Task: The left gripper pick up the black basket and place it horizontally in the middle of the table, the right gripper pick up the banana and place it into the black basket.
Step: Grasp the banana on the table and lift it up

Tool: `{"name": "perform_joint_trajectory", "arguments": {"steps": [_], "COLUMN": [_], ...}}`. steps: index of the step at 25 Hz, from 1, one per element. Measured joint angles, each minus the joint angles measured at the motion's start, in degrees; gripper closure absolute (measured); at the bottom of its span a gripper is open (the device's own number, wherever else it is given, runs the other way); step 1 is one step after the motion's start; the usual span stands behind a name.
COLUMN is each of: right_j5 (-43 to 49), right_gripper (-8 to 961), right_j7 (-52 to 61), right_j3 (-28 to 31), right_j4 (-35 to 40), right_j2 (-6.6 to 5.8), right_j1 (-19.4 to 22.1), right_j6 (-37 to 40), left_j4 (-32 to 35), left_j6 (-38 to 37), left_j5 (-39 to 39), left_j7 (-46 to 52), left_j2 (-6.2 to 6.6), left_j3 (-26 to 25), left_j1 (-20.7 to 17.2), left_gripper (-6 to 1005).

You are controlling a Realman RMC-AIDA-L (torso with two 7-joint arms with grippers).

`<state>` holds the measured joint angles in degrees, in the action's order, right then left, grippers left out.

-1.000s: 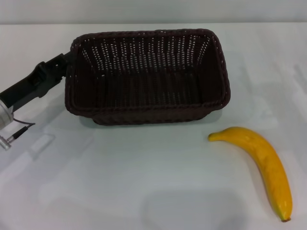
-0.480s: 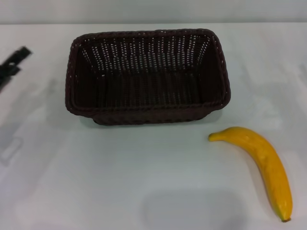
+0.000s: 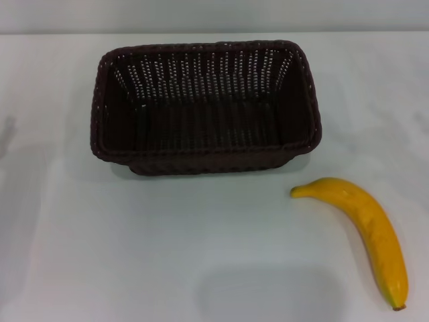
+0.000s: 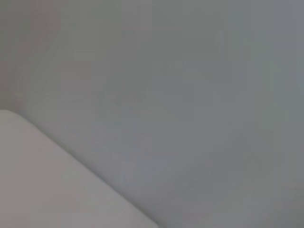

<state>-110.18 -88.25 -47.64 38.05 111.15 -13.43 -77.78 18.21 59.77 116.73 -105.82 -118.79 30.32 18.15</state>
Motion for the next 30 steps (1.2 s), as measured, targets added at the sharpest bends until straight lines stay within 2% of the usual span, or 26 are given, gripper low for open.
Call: {"name": "perform_joint_trajectory", "arguments": {"steps": [1,3,7,8,14,17,24,30], "right_j5": [2.85,12.70,32.25,36.94,54.18,63.77,69.62,71.24], "right_gripper": [85,85,88,89,93,93,95,97], "right_j7": [2.37,9.18,22.78,26.81,43.67,51.97,61.27,64.31], "right_j3": [-0.22,-0.05,-1.12,-2.69,-13.91,-19.11,-27.02,-37.09], "right_j4": [2.97,11.53,29.77,34.22,53.39,62.66,70.21,70.32], "right_j2": [-0.10,0.46,3.38,3.70,3.70,3.74,3.83,3.92], "right_j1": [0.25,0.64,0.67,0.69,0.09,-0.91,-3.28,-4.56], "right_j6": [0.01,0.17,0.74,0.89,0.16,-3.56,-13.96,-14.01], "left_j4": [-0.07,-0.23,-0.49,-0.51,-2.30,-3.13,-4.41,-5.11], "left_j6": [-0.49,-1.39,-1.76,-1.76,-1.76,-1.80,-1.45,-1.72], "left_j5": [0.19,0.30,0.41,0.44,1.55,1.89,2.63,2.80], "left_j7": [-0.60,-2.27,-7.13,-8.22,-13.31,-14.18,-14.45,-14.22], "left_j2": [0.00,0.04,0.04,0.04,0.00,-0.06,-0.23,-0.22], "left_j3": [0.00,0.00,0.01,0.00,0.05,0.09,0.09,0.09], "left_j1": [0.09,0.53,1.30,1.43,2.42,2.84,2.85,3.44], "left_gripper": [104,104,104,104,104,104,104,104]}}
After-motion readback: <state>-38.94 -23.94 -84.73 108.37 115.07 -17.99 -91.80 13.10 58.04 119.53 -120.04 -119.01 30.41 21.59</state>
